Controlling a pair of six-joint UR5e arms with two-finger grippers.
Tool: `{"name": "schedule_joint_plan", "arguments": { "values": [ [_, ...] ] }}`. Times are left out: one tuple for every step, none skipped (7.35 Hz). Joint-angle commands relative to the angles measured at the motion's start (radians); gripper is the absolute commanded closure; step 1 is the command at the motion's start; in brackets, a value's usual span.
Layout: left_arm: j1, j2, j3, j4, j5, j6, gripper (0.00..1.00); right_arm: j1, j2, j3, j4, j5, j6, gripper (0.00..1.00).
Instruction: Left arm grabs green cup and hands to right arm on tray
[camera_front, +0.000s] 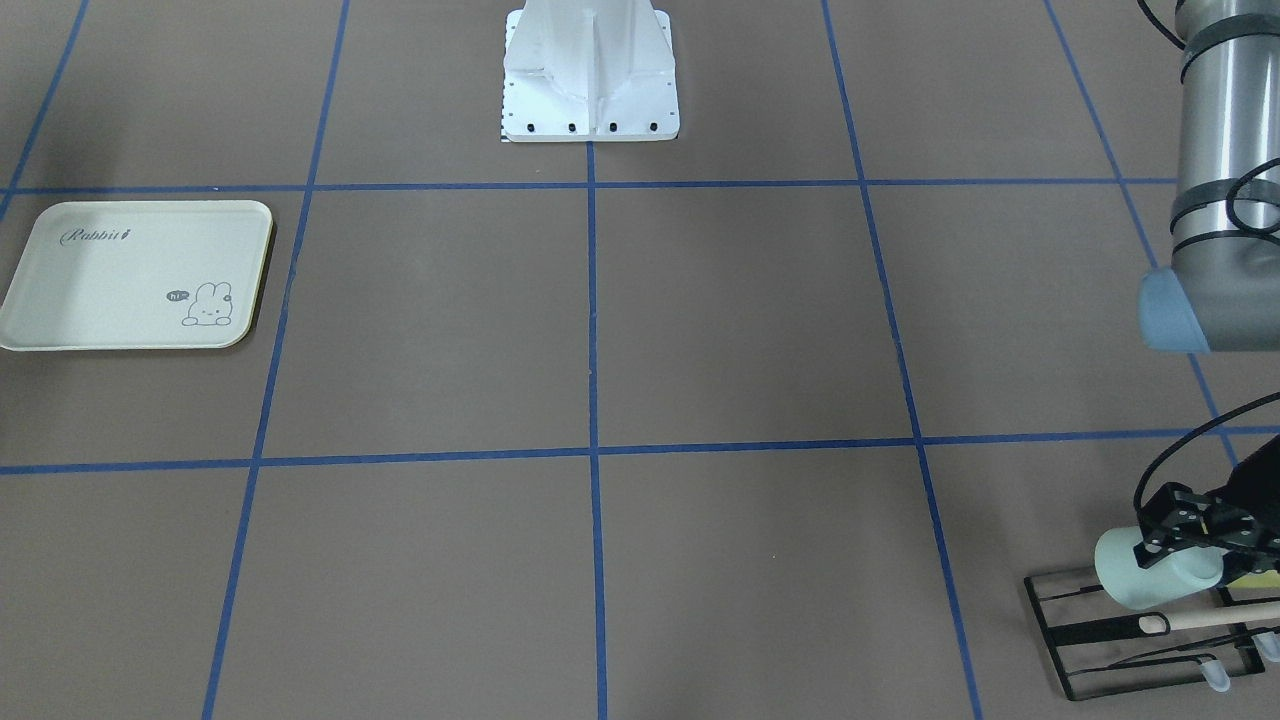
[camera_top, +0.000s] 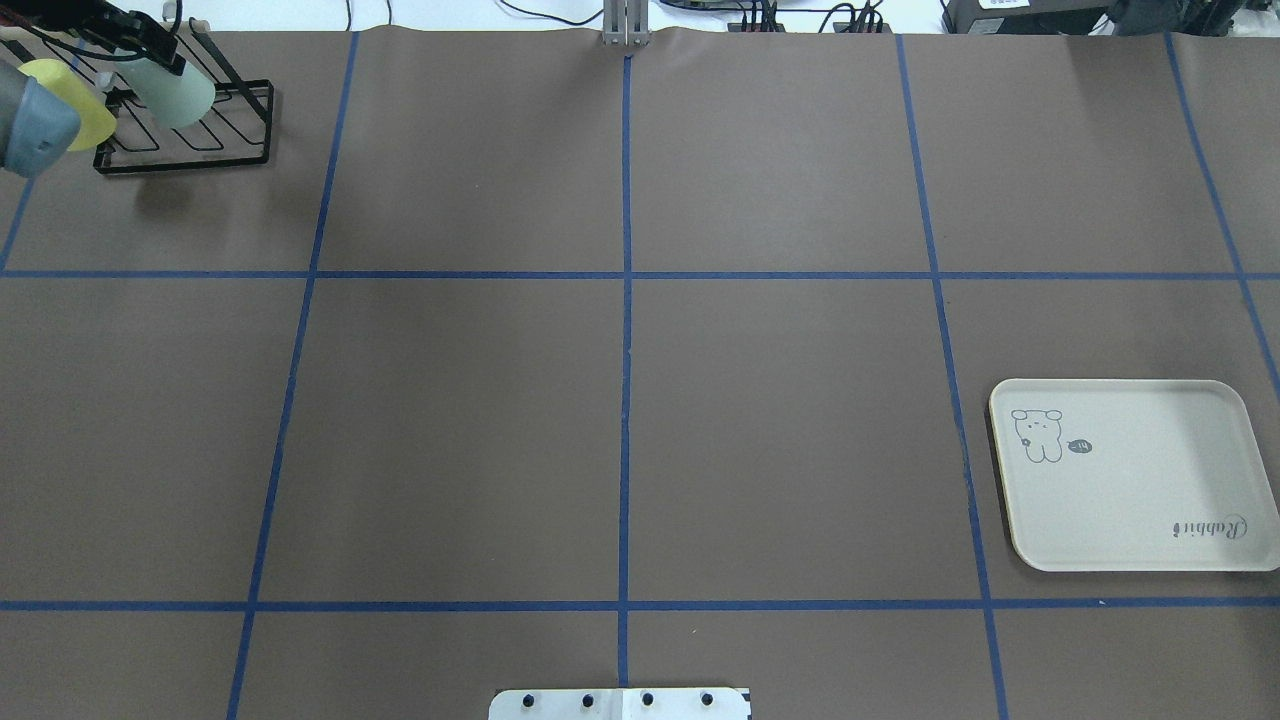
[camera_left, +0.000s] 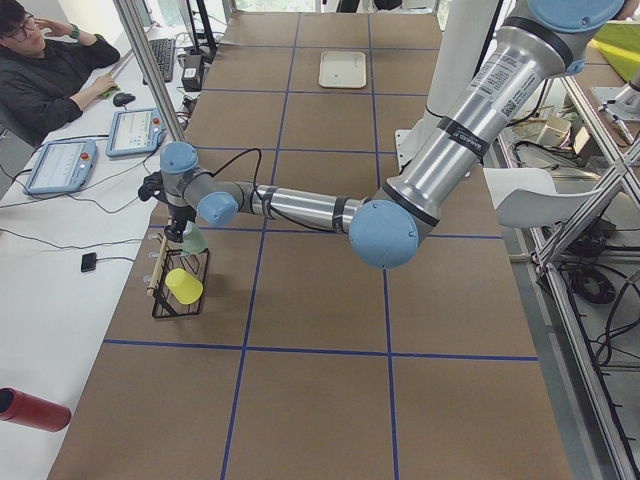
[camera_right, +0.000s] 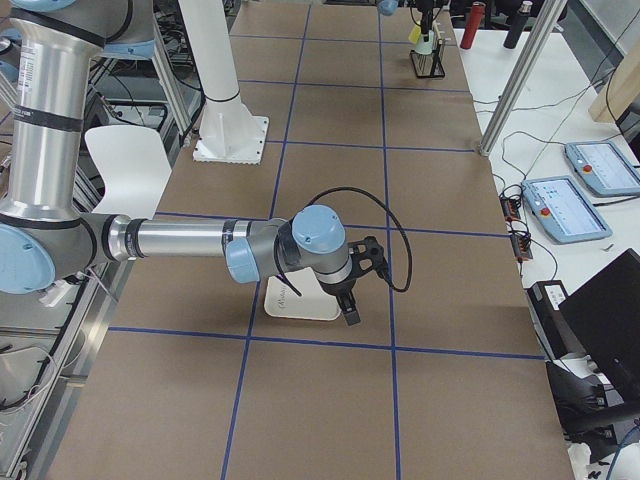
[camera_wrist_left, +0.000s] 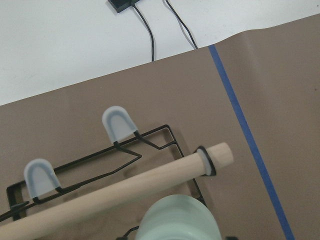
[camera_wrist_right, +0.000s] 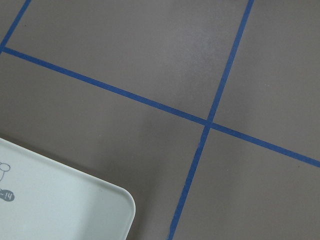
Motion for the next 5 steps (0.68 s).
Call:
{"name": "schedule_joint_plan", "arguments": {
  "values": [
    [-0.059,0.012,-0.043,0.002,-0.030,0.000,0.88,0.000,0.000,0.001,0.000,0.000,0.000,0.00],
    [-0.085,0.030,-0.076,0.005,-0.032,0.000,0.88,0.000,0.000,0.001,0.002,0.000,0.000,0.00],
    [-0.105,0.036,-0.095,0.005,-0.059,0.000,0.88,0.000,0.000,0.001,0.002,0.000,0.000,0.00],
    [-0.128,0.038,-0.116,0.005,-0.116,-0.012,0.88,0.000,0.002,0.001,0.002,0.002,0.000,0.00],
    [-0.139,0.050,-0.150,0.019,-0.162,-0.014,0.88,0.000,0.002,0.004,0.002,0.002,0.000,0.00]
  ]
}}
